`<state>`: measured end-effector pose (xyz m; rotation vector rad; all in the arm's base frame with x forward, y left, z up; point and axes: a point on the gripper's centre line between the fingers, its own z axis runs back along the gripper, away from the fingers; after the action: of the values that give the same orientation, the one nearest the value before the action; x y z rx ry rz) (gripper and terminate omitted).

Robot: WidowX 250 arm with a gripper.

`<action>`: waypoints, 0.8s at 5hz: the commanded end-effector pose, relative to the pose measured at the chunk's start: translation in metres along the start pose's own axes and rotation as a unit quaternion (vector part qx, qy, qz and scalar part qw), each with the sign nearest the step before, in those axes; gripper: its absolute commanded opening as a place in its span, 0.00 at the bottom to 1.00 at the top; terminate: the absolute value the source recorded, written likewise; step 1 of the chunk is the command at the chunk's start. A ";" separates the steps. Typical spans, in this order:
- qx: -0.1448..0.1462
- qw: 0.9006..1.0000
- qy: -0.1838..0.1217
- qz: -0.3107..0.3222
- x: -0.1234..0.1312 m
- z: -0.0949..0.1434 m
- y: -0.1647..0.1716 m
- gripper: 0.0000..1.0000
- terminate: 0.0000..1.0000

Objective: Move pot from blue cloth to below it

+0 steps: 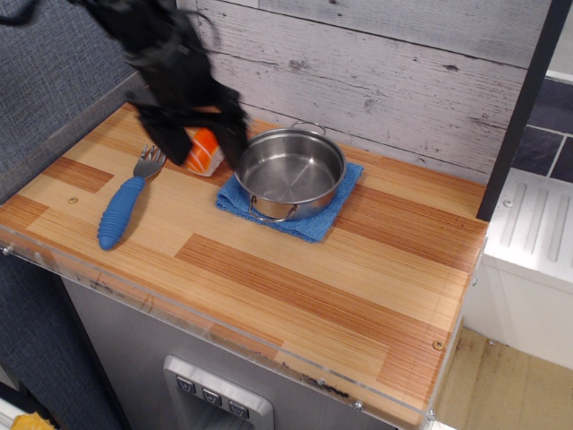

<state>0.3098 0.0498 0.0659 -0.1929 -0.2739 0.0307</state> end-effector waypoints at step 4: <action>0.001 0.996 0.025 -0.091 0.021 -0.036 -0.057 1.00 0.00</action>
<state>0.3312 -0.0103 0.0352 -0.1740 -0.1927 -0.1416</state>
